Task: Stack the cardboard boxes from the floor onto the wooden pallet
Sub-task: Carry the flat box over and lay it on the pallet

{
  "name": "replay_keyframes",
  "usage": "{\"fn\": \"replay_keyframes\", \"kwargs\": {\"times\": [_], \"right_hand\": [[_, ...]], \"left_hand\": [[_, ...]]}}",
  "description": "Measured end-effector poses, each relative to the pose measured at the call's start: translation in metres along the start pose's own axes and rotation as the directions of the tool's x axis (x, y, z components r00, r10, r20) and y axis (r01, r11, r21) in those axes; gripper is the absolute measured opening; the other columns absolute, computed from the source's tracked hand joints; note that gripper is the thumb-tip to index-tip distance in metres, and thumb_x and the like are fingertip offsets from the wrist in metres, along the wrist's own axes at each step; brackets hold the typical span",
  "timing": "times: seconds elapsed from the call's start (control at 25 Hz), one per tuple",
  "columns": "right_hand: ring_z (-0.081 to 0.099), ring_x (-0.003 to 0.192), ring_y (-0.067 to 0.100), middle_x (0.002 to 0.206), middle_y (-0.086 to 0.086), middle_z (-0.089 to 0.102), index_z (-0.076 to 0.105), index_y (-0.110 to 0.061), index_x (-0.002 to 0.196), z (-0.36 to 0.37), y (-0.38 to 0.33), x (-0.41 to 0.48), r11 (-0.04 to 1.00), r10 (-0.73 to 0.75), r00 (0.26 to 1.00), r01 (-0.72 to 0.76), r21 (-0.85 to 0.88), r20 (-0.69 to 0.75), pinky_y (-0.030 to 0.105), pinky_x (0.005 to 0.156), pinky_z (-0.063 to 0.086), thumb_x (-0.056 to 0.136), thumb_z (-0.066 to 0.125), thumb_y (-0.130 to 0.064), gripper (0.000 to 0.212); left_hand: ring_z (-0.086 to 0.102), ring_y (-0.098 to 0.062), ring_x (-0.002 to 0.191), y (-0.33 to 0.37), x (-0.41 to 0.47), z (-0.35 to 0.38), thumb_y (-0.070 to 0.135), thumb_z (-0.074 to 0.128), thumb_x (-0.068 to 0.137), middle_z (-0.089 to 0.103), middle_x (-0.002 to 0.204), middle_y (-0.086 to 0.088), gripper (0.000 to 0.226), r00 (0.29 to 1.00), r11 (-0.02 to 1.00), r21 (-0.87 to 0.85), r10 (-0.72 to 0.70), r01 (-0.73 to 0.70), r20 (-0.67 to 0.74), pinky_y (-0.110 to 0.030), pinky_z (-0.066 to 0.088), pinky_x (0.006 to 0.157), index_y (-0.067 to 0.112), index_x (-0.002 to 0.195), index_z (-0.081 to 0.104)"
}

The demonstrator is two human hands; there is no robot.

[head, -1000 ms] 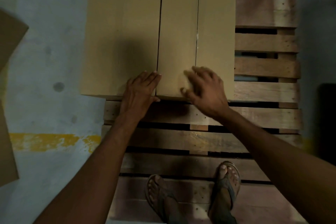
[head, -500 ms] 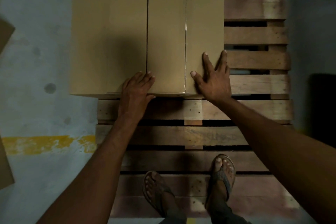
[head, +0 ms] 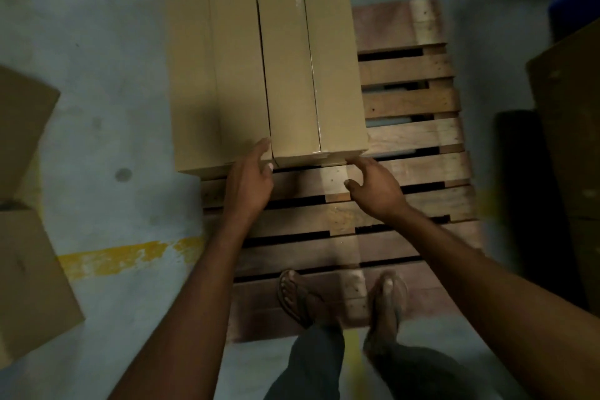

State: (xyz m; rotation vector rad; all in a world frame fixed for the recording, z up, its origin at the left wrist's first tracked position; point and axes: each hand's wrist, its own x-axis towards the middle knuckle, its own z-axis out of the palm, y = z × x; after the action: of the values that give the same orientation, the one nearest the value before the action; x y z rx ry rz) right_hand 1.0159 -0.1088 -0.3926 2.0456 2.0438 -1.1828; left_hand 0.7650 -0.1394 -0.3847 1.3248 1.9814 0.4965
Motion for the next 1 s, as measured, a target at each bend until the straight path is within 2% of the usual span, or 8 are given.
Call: {"fn": "replay_keyframes", "kwargs": {"times": [0.12, 0.2, 0.32, 0.44, 0.52, 0.72, 0.88, 1.0], "right_hand": [[0.063, 0.118, 0.013, 0.137, -0.003, 0.063, 0.053, -0.029, 0.144, -0.025, -0.03, -0.066, 0.979, 0.021, 0.997, -0.006, 0.203, -0.071, 0.039, 0.097, 0.056, 0.1, 0.064, -0.027, 0.045], [0.066, 0.105, 0.005, 0.125, -0.009, 0.068, 0.058, -0.031, 0.139, -0.041, -0.052, -0.107, 0.96, -0.013, 0.996, 0.038, 0.277, -0.091, 0.04, 0.09, 0.06, 0.1, 0.064, -0.028, 0.04], [0.065, 0.101, -0.002, 0.114, -0.014, 0.069, 0.061, -0.029, 0.136, -0.048, -0.089, -0.164, 0.925, -0.104, 0.991, 0.129, 0.358, -0.088, 0.031, 0.088, 0.058, 0.1, 0.065, -0.026, 0.036], [0.067, 0.099, 0.001, 0.102, -0.012, 0.073, 0.066, -0.025, 0.13, -0.042, -0.119, -0.217, 0.856, -0.194, 0.971, 0.238, 0.459, -0.141, 0.037, 0.094, 0.059, 0.097, 0.067, -0.021, 0.033], [0.068, 0.098, 0.003, 0.099, -0.01, 0.073, 0.067, -0.023, 0.128, -0.034, -0.133, -0.263, 0.812, -0.276, 0.949, 0.316, 0.49, -0.154, 0.038, 0.095, 0.059, 0.097, 0.067, -0.019, 0.031], [0.071, 0.095, 0.005, 0.096, -0.008, 0.075, 0.067, -0.023, 0.126, -0.018, -0.156, -0.386, 0.761, -0.383, 0.919, 0.372, 0.532, -0.094, 0.028, 0.091, 0.057, 0.096, 0.068, -0.015, 0.031], [0.073, 0.091, 0.01, 0.092, -0.007, 0.076, 0.069, -0.025, 0.119, 0.016, -0.173, -0.439, 0.757, -0.441, 0.896, 0.398, 0.518, -0.044, 0.034, 0.088, 0.058, 0.094, 0.068, -0.008, 0.03], [0.073, 0.092, 0.011, 0.094, -0.005, 0.076, 0.07, -0.023, 0.121, 0.055, -0.199, -0.471, 0.752, -0.478, 0.878, 0.407, 0.519, 0.004, 0.043, 0.09, 0.06, 0.095, 0.067, -0.009, 0.03]], "left_hand": [[0.058, -0.014, 0.13, 0.023, -0.055, -0.03, 0.01, 0.061, 0.099, 0.061, 0.143, 0.005, 0.052, 0.999, 0.978, -0.209, -0.007, -0.002, -0.045, -0.037, 0.046, 0.111, 0.024, 0.148, 0.051], [0.061, -0.012, 0.126, 0.038, -0.097, -0.049, 0.01, 0.063, 0.098, 0.064, 0.14, 0.003, 0.049, 0.998, 0.956, -0.293, 0.001, -0.019, -0.059, -0.041, 0.049, 0.11, 0.022, 0.145, 0.055], [0.064, -0.009, 0.12, 0.052, -0.164, -0.082, 0.015, 0.066, 0.097, 0.068, 0.133, 0.007, 0.044, 0.99, 0.963, -0.263, 0.024, -0.06, -0.14, -0.035, 0.051, 0.107, 0.023, 0.14, 0.06], [0.066, -0.006, 0.116, 0.054, -0.232, -0.112, 0.018, 0.068, 0.096, 0.07, 0.13, 0.009, 0.042, 0.971, 0.974, -0.198, 0.059, -0.106, -0.23, -0.026, 0.051, 0.101, 0.025, 0.137, 0.063], [0.067, -0.005, 0.114, 0.049, -0.286, -0.128, 0.02, 0.069, 0.096, 0.071, 0.127, 0.01, 0.041, 0.94, 0.974, -0.17, 0.086, -0.148, -0.329, -0.031, 0.054, 0.1, 0.026, 0.136, 0.064], [0.068, -0.007, 0.107, 0.04, -0.411, -0.154, 0.014, 0.069, 0.096, 0.07, 0.124, 0.009, 0.041, 0.918, 0.947, -0.299, -0.011, -0.118, -0.397, -0.033, 0.057, 0.096, 0.023, 0.136, 0.062], [0.067, -0.001, 0.106, 0.009, -0.485, -0.174, 0.012, 0.068, 0.096, 0.07, 0.122, 0.011, 0.042, 0.873, 0.936, -0.333, -0.066, -0.114, -0.483, -0.028, 0.057, 0.093, 0.025, 0.136, 0.061], [0.066, 0.0, 0.107, -0.028, -0.518, -0.198, 0.013, 0.067, 0.097, 0.069, 0.124, 0.013, 0.044, 0.843, 0.93, -0.359, -0.127, -0.083, -0.523, -0.02, 0.053, 0.092, 0.027, 0.138, 0.059]]}}
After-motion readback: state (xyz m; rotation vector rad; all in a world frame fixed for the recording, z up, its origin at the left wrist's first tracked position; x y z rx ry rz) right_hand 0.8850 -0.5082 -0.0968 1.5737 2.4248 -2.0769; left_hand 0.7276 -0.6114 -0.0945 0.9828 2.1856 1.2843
